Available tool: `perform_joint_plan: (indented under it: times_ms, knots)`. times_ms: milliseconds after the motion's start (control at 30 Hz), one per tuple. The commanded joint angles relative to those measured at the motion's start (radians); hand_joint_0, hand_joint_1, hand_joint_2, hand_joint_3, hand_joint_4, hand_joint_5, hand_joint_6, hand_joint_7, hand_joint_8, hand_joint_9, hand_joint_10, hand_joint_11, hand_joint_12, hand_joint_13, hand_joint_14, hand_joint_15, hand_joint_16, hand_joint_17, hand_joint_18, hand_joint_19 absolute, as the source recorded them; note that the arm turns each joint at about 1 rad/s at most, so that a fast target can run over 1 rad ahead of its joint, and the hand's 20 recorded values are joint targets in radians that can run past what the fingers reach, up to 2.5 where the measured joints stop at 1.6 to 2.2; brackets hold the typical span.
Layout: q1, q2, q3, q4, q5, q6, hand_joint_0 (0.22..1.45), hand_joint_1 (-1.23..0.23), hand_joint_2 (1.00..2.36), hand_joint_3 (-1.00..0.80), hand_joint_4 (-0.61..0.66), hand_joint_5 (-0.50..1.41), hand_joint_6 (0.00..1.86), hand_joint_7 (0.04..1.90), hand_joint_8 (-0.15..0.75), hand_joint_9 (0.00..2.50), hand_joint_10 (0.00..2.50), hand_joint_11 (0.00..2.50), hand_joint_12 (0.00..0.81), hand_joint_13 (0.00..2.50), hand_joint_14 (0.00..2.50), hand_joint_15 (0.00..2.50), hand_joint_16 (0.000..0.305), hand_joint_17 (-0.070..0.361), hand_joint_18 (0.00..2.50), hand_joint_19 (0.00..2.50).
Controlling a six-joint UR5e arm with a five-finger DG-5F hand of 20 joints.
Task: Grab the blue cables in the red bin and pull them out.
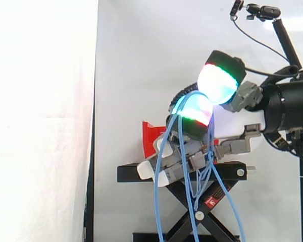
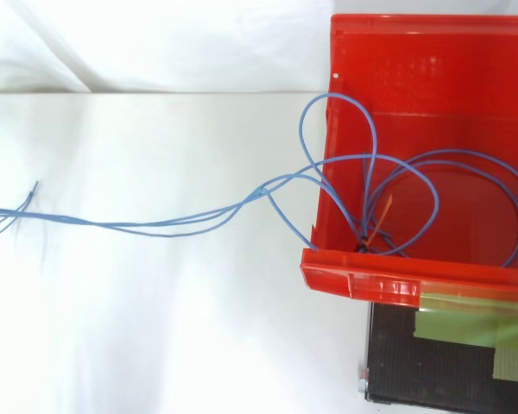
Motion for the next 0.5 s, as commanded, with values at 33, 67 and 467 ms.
perform_joint_plan:
  times_ms: [33,67,467]
  knots:
    - [-0.003,0.001,-0.039,0.138,0.006,0.014,0.96,-0.87,1.00,-1.00,0.18,0.87,0.63,0.44,0.285,0.84,0.02,0.52,0.325,0.49,0.01,0.39,0.043,0.097,0.26,0.41]
    - [-0.003,0.001,-0.039,0.132,0.009,0.014,0.96,-0.87,1.00,-1.00,0.17,0.87,0.62,0.45,0.289,0.84,0.02,0.52,0.329,0.54,0.02,0.42,0.043,0.097,0.28,0.43]
    - [-0.004,0.001,-0.039,0.072,0.011,0.014,0.96,-0.88,1.00,-1.00,0.17,0.87,0.60,0.49,0.278,0.88,0.02,0.58,0.425,0.96,0.03,0.79,0.043,0.097,0.57,0.61]
